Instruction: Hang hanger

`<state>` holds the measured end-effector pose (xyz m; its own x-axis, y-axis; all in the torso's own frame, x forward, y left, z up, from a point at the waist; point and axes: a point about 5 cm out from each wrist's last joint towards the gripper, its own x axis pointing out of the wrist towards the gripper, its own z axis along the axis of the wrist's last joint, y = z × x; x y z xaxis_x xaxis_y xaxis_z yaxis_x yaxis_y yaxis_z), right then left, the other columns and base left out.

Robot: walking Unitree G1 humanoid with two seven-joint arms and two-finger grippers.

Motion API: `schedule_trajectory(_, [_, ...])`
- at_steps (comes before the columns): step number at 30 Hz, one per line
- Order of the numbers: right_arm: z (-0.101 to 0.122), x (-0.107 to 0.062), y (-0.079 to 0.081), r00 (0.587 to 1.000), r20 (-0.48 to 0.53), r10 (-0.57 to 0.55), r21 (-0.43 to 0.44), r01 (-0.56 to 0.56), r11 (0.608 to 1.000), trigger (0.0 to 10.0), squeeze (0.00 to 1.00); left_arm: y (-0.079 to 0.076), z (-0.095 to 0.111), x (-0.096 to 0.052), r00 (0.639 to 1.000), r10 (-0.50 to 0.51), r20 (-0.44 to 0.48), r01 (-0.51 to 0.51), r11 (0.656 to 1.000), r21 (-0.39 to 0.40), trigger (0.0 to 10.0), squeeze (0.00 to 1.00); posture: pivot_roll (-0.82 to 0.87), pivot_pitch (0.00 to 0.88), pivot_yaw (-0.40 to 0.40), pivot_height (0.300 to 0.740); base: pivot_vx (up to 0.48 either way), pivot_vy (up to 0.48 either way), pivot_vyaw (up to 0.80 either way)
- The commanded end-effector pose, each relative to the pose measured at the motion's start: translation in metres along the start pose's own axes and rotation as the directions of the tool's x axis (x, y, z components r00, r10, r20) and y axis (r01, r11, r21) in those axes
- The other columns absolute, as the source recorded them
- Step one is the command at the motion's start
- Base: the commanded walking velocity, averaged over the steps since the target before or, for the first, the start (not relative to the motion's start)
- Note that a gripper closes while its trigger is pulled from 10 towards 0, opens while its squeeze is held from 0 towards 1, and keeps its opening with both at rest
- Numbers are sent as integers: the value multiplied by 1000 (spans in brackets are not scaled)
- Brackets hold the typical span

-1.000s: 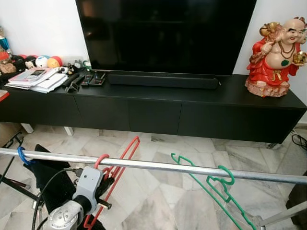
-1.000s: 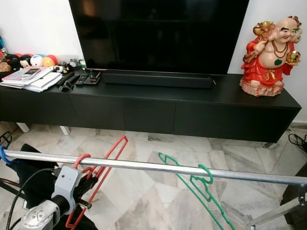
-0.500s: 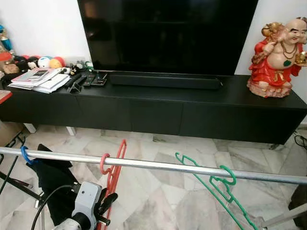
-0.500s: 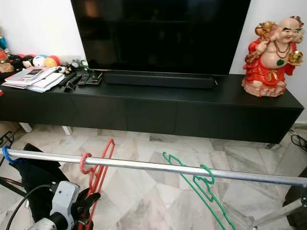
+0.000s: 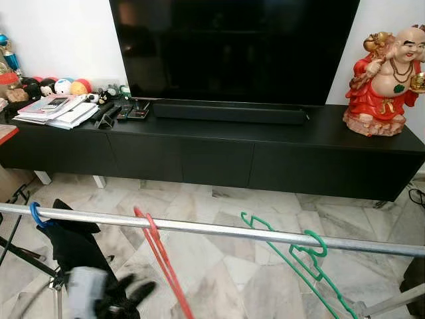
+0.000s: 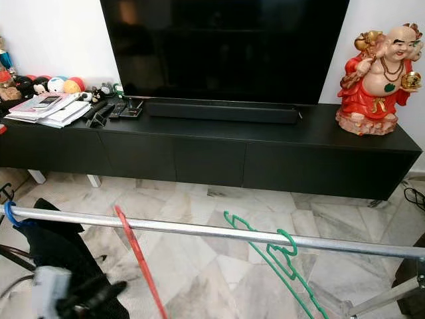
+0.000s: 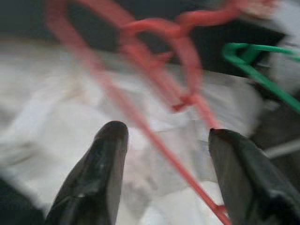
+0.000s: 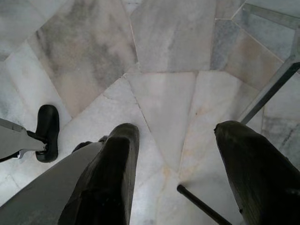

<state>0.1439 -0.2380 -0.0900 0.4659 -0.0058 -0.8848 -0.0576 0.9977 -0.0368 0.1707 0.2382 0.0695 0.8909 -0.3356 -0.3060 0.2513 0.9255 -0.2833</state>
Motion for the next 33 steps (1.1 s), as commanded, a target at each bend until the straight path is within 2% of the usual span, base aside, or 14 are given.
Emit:
schedule_trajectory(1, [0,0,-1,1000,-1,-3,4,3,1000,10000,0,17,-18,3,984,163,-67,-160,986,53,10000,0,199,0,-18,740,0,0,0])
schedule_trajectory(2, [0,0,-1,1000,-1,-4,4,4,1000,10000,0,21,-23,4,975,203,-90,-196,978,78,10000,0,199,0,-18,740,0,0,0])
schedule_trajectory(4, [0,0,0,1000,-1,-4,6,4,1000,10000,0,32,-45,11,938,299,-176,-283,953,112,10000,0,192,0,-17,740,0,0,0])
schedule_trajectory(5, [0,0,0,1000,-1,-4,6,4,1000,10000,0,33,-49,12,935,300,-188,-286,953,99,10000,0,189,0,-17,740,0,0,0])
schedule_trajectory(6, [0,0,1,1000,-1,-4,7,4,1000,10000,0,33,-63,17,920,304,-247,-289,953,95,10000,0,184,0,-16,740,0,0,0])
schedule_trajectory(9, [1,0,1,1000,1,-7,14,7,1000,10000,0,31,-93,26,873,305,-381,-267,952,149,10000,0,176,0,-11,740,0,0,0])
schedule_trajectory(33, [1,0,1,1000,1,-7,14,7,1000,10000,0,31,-93,26,873,305,-381,-267,952,149,10000,0,176,0,-11,740,0,0,0])
